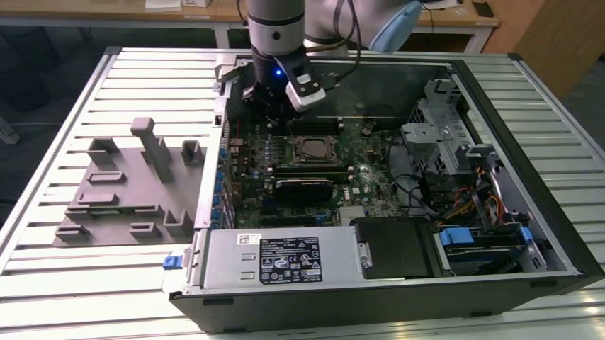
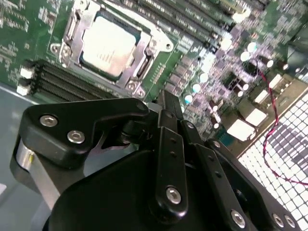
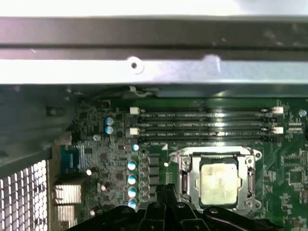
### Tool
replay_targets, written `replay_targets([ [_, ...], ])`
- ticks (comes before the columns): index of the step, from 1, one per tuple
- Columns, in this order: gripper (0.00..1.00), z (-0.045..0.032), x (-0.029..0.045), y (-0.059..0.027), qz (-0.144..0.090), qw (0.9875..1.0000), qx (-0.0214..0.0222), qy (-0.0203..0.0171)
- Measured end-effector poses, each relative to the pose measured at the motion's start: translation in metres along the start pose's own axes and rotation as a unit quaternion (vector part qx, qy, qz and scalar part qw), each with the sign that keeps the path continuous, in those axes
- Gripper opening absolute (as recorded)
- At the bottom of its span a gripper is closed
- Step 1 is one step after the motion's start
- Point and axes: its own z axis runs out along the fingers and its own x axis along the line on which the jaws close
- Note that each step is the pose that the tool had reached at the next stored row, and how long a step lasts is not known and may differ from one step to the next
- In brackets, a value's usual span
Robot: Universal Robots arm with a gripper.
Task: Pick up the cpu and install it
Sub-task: 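Install the first cpu locking lever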
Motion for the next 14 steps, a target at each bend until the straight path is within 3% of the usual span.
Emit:
replay_targets([
  [2,0.11,0.0000,0.0015,-0.0001,0.001,0.9999,-0.0109,0.0003],
  [6,0.11,-0.0001,0.0038,-0.0003,0.001,0.9996,-0.0283,0.0009],
  [8,0.11,-0.0002,0.0041,-0.0003,0.002,0.9995,-0.0323,0.0011],
  [14,0.11,-0.0039,0.0041,-0.0002,0.002,0.9993,-0.0373,0.0009],
])
